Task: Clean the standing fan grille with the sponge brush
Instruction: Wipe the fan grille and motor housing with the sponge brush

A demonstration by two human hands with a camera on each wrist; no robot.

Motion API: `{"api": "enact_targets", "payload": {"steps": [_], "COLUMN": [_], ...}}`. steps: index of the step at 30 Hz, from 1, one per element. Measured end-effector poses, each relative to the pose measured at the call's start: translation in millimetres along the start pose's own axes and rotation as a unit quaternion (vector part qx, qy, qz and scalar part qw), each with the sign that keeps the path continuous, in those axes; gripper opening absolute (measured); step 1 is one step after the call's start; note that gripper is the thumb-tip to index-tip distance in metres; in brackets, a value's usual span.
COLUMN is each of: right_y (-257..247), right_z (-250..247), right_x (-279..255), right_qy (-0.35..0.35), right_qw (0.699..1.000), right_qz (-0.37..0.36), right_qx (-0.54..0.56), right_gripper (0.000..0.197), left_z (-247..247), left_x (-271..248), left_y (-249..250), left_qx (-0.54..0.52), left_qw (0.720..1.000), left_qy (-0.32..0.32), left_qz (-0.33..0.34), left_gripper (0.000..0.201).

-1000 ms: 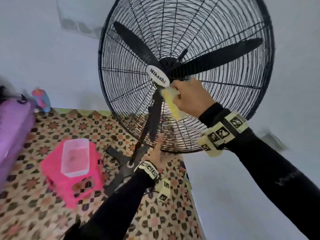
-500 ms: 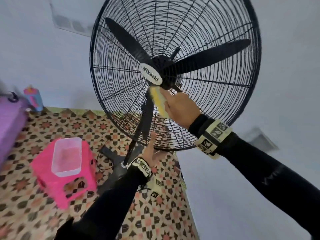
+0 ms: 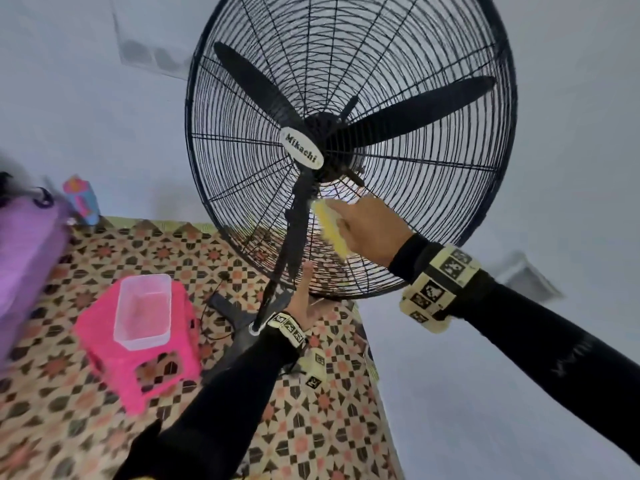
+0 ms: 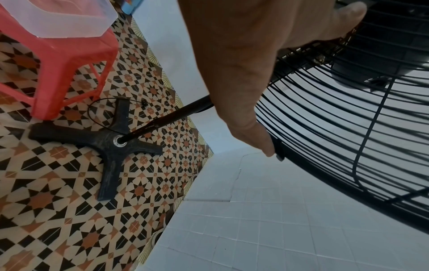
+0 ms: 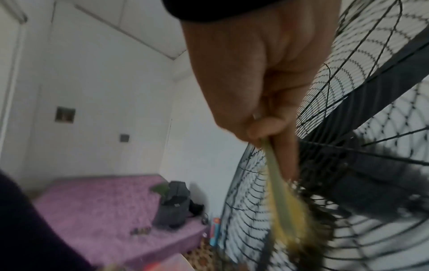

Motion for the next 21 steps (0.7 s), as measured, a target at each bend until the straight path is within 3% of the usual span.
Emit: {"api": "enact_targets", "payload": {"steps": [2,7,12,14,17,19,21], "right_y": [5,-1,-3,7,8,6,9], "right_z": [-3,4,-9,10,41,43,36], "right_x": [-1,0,4,0,-19,-26,-29], "right_qy": [0.036,-0.027,0.05,0.017,-0.061,-0.062,-0.025], "right_qw": [0.999,0.999,0.999,0.999,0.996,0.996,0.999], "right_qz": [0.004,0.025,0.009,0.034,0.04,0.043,0.043], "right_qx": [0.015,-0.03,0.0,-0.029,-0.058,-0.042,-0.017], "right_gripper": [0.053,0.032,0.065,0.061,0.039,0.041,0.056], "left_z": [1,2,-1,0,3,3,0], "left_x": [-2,-4,-7,-6,-8,-7,-6], "left_y": [3,3,2,3,2,2,0], "left_qx": [-0.002,-0.005,-0.017,-0.012,0.007,0.015,0.015], "left_qw": [1.0,1.0,1.0,1.0,1.0,1.0,1.0], "left_qy": [-0.006,0.009,0.011,0.011,0.006,0.004,0.009], "left_qz": [0.006,0.011,-0.016,-0.02,-0.01,-0.009,-0.017], "left_gripper": [0.068,0.08,0.057,0.049,0.044,0.045,0.043]}}
Point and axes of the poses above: each hand's wrist, its own x-axis towards the middle knuckle, its own z-axis out of the palm, y = z × x, the point moved 9 cm from there along x, towards the middle knuckle, and after that the axes turned 13 degrees about x, right-handed, at the moved point
